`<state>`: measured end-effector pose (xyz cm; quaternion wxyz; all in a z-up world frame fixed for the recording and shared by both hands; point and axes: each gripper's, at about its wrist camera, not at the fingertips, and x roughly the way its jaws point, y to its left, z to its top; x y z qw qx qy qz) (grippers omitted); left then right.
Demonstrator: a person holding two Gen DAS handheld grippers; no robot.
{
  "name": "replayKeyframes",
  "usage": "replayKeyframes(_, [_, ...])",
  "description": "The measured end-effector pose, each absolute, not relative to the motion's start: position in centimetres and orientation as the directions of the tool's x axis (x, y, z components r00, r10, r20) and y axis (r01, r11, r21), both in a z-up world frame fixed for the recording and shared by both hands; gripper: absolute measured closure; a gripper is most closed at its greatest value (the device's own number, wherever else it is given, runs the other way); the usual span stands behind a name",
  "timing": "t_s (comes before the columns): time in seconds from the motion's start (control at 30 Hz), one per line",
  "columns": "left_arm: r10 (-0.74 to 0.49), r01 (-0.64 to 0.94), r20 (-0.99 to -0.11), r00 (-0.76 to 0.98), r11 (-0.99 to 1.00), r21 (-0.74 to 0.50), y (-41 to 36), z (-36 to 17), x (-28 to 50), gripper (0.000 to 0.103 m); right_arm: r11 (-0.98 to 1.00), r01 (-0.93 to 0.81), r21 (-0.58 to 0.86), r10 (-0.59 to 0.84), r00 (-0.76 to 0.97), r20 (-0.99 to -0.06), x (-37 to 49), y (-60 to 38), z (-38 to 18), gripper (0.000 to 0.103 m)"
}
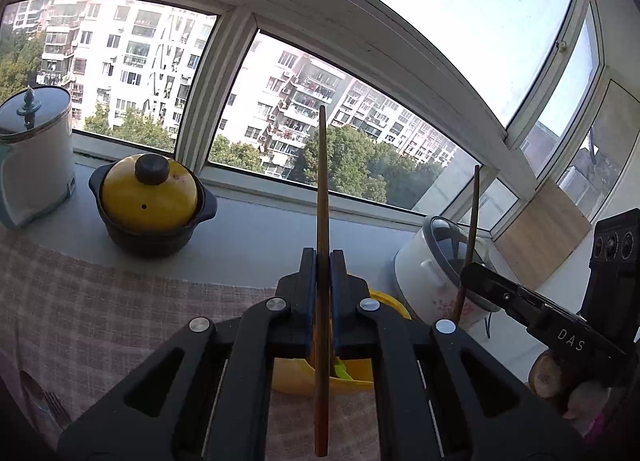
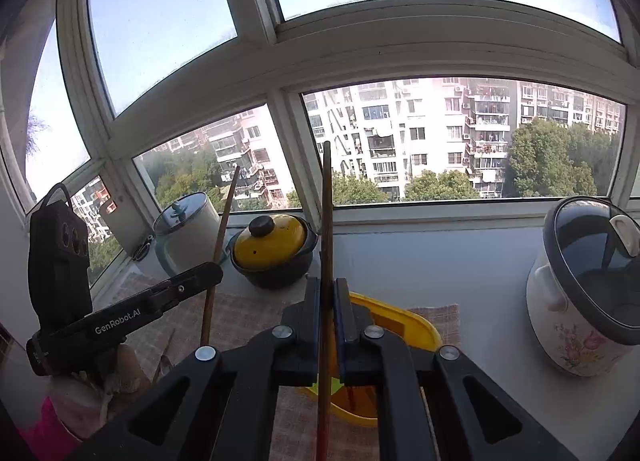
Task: Organize utensils
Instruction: 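Lift and carry both held chopsticks over the yellow bin, then open both tools to drop the chopsticks into the yellow bin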
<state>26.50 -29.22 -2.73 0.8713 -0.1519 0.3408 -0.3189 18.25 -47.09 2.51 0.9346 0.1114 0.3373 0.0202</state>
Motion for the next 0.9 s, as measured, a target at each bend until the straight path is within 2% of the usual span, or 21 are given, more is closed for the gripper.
replayKeyframes(0.37, [-0.647,0.453,-0.485,0.588,0.76,-0.466,-33.5,-2.9,29.3,0.099,0.967,0.07,0.245,0.098,0.787,-0.61,20.0,-49.8,2.7,0.099])
replayKeyframes(0.9, [-0.635,0.445,-0.509,0.582,0.772,-0.454,-35.4,-5.8,30.5,0.099,0.967,0.104,0.234,0.069,0.774,-0.629,22.6,-51.0,0.2,0.099])
